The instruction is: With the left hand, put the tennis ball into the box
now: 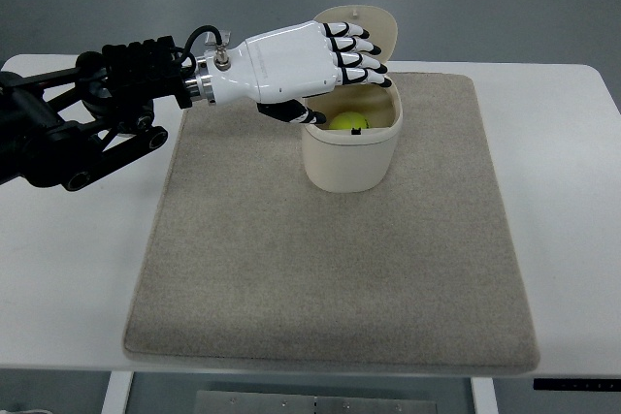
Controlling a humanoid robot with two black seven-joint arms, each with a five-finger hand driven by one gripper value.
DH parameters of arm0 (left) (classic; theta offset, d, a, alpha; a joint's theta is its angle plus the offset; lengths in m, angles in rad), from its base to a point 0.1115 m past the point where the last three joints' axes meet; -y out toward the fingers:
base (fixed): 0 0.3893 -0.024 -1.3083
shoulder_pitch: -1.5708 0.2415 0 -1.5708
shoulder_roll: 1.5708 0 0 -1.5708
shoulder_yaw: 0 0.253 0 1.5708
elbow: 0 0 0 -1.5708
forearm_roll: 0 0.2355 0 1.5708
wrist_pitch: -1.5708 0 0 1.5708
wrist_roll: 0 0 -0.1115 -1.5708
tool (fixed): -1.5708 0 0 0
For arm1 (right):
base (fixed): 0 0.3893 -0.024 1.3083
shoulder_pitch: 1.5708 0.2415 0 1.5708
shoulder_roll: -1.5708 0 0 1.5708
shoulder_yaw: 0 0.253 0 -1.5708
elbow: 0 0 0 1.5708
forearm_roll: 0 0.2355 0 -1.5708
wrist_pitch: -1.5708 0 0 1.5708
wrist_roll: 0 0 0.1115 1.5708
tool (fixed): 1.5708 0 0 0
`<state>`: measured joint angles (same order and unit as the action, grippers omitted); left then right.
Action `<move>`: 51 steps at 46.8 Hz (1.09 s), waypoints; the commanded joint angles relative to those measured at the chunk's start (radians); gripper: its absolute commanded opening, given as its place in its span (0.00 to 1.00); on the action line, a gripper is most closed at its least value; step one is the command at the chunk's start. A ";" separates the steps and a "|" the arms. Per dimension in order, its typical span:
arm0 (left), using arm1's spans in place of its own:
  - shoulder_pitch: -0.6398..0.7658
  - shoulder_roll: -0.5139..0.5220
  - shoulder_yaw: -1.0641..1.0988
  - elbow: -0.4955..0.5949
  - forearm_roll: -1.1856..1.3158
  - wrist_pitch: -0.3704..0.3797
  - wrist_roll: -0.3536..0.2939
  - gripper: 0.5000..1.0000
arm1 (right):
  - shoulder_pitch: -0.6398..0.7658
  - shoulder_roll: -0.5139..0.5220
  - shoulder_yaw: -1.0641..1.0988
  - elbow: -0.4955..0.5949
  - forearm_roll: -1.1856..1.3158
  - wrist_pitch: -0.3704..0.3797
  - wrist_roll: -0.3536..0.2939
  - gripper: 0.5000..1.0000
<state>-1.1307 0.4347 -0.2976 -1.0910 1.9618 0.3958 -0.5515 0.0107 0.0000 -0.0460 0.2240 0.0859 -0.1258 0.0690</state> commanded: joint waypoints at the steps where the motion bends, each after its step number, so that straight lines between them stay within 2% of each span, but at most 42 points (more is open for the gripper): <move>1: 0.002 0.010 0.000 -0.020 0.000 0.002 -0.001 0.83 | 0.000 0.000 0.000 0.000 0.000 0.000 0.000 0.80; 14: 0.002 0.148 -0.006 -0.089 -0.018 0.006 -0.001 0.83 | 0.000 0.000 0.000 0.000 0.000 0.000 0.000 0.80; 26: 0.020 0.300 -0.006 -0.127 -0.228 0.009 -0.005 0.86 | -0.002 0.000 0.000 0.000 0.000 0.000 0.000 0.80; 32: 0.060 0.323 -0.003 -0.116 -0.395 0.006 -0.004 0.98 | 0.000 0.000 0.000 0.000 0.000 0.000 0.000 0.80; 40: 0.129 0.320 -0.002 -0.102 -0.638 -0.006 -0.004 0.98 | 0.000 0.000 0.000 0.000 0.000 0.000 0.000 0.80; 45: 0.146 0.320 -0.003 -0.096 -0.777 -0.078 -0.002 0.98 | 0.000 0.000 0.000 0.000 0.000 0.000 0.000 0.80; 51: 0.146 0.319 -0.008 -0.066 -1.004 -0.231 -0.002 0.98 | 0.000 0.000 0.000 0.000 0.000 0.000 0.000 0.80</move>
<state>-0.9852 0.7546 -0.3018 -1.1716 1.0770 0.2442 -0.5536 0.0107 0.0000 -0.0461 0.2240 0.0860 -0.1258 0.0689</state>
